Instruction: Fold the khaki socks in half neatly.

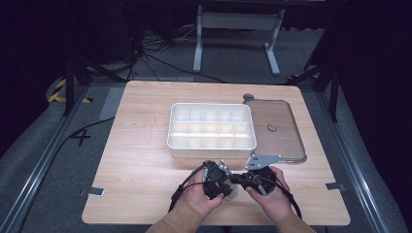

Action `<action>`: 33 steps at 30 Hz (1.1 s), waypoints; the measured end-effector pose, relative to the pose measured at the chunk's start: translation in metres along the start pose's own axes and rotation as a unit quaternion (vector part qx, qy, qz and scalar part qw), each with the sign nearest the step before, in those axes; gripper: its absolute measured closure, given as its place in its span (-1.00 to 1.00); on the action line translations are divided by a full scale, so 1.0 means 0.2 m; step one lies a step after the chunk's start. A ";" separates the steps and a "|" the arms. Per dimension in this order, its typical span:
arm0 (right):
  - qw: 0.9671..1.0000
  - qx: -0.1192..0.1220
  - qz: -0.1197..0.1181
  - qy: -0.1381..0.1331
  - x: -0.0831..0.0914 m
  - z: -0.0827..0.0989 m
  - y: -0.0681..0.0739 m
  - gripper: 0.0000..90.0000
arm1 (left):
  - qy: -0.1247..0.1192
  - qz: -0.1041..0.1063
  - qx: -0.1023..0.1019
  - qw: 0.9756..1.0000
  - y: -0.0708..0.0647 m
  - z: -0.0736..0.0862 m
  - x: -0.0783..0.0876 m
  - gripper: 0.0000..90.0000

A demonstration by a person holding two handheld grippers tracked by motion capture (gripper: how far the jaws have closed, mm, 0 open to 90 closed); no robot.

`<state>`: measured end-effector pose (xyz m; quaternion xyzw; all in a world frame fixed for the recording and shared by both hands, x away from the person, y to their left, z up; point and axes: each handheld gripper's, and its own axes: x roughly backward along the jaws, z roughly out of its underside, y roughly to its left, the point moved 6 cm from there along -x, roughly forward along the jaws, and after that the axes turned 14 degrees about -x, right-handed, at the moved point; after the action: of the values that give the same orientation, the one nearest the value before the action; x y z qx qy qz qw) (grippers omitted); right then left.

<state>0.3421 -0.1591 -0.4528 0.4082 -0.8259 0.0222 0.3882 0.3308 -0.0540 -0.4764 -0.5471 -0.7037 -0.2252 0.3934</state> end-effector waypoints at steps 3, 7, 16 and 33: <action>1.000 -0.002 0.002 0.002 -0.02 0.01 0.00 0.99 | 0.001 0.003 -0.001 1.000 0.00 0.00 0.00 0.76; 1.000 0.002 0.014 0.013 -0.04 0.02 -0.01 0.99 | 0.009 0.007 -0.003 1.000 -0.01 0.00 0.00 0.73; 0.999 -0.001 0.024 0.029 -0.06 0.06 -0.04 0.99 | 0.003 0.017 -0.002 1.000 -0.02 0.00 0.00 0.67; 0.999 -0.010 0.023 0.044 -0.07 0.10 -0.06 0.98 | -0.008 0.029 -0.002 1.000 -0.02 0.01 0.04 0.85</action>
<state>0.3424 -0.1650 -0.4783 0.3838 -0.8176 0.0412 0.4272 0.3256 -0.0488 -0.4708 -0.5695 -0.6906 -0.2105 0.3930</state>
